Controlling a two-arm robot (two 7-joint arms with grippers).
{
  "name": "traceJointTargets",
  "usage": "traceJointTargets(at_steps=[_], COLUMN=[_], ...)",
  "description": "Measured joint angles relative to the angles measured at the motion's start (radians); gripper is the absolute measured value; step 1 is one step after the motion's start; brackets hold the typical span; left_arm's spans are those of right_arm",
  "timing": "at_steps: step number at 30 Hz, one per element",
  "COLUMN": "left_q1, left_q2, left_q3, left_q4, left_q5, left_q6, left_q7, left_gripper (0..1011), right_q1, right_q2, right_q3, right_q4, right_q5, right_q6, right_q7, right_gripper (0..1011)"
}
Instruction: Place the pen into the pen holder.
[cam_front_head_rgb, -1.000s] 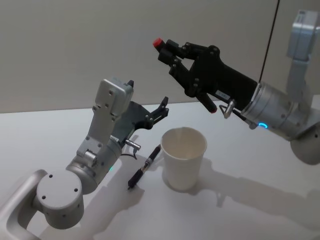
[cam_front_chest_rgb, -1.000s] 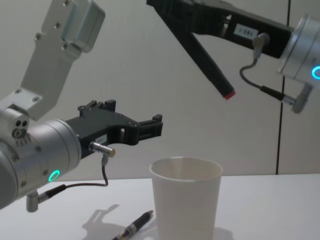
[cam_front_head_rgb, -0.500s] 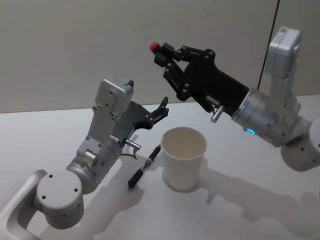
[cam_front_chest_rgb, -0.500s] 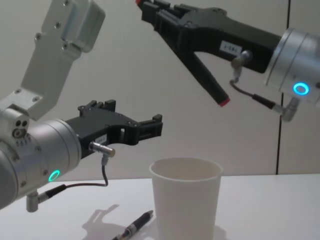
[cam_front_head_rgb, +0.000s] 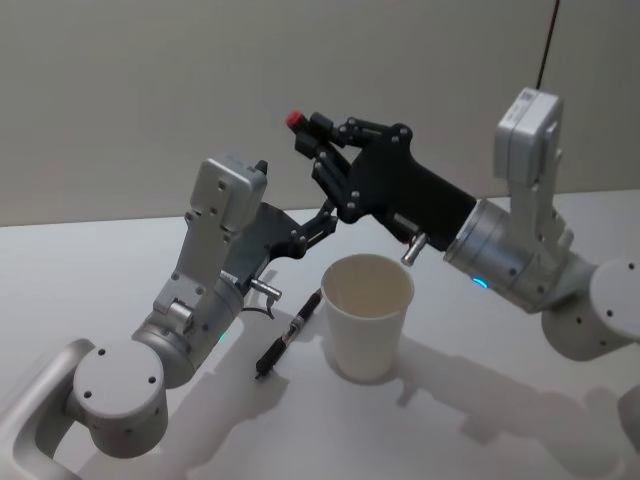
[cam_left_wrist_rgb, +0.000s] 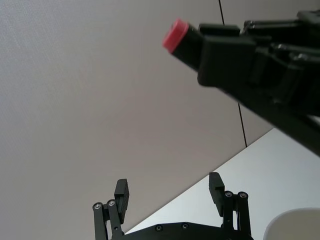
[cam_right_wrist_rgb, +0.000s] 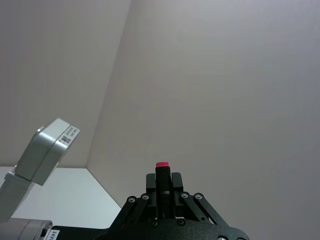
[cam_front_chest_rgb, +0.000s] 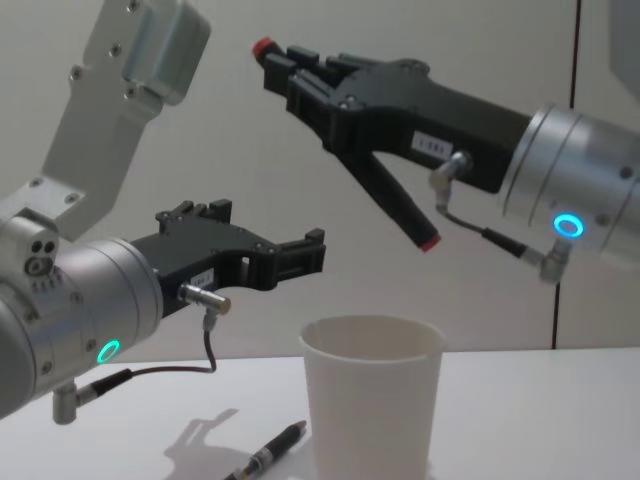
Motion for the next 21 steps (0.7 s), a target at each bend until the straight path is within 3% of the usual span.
traceJointTargets(at_steps=[21], left_q1=[0.0], left_q2=[0.0], left_q3=[0.0], left_q4=[0.0], left_q5=[0.0], left_q6=[0.0], left_q7=[0.0], left_gripper=[1001], right_q1=[-0.004], right_q2=[-0.017], right_q3=[-0.023], right_q4=[0.049], right_q5=[-0.021], right_q6=[-0.021], right_q7=[-0.032], right_gripper=[168])
